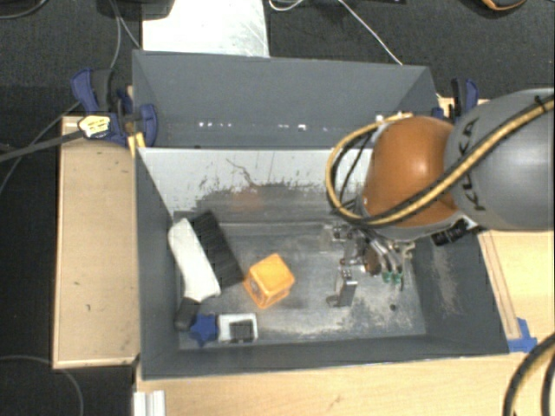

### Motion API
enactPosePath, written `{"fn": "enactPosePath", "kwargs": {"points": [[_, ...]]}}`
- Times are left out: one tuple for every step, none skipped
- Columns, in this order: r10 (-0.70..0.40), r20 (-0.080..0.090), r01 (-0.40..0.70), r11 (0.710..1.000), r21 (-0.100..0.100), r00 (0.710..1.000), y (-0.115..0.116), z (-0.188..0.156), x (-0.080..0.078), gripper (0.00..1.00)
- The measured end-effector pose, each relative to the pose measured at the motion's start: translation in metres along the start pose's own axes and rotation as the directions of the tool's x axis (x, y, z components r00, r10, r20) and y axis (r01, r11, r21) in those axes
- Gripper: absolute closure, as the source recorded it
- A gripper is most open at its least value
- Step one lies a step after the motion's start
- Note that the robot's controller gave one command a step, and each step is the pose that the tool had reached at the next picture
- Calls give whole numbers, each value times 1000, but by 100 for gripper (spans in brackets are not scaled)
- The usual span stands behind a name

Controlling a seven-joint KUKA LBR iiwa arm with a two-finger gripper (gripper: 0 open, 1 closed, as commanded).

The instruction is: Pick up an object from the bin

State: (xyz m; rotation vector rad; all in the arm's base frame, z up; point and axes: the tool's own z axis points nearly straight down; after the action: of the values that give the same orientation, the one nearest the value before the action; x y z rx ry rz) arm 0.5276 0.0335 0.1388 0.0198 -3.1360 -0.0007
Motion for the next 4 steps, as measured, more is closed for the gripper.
{"fn": "enactPosePath", "kwargs": {"points": [[2,8,-2,1000,0,1000,0,-4,-2,0],[-252,7,252,968,1,968,91,42,-15,0],[-660,14,660,751,7,751,133,-6,0,0],[-609,8,609,793,3,793,123,29,1,0]]}}
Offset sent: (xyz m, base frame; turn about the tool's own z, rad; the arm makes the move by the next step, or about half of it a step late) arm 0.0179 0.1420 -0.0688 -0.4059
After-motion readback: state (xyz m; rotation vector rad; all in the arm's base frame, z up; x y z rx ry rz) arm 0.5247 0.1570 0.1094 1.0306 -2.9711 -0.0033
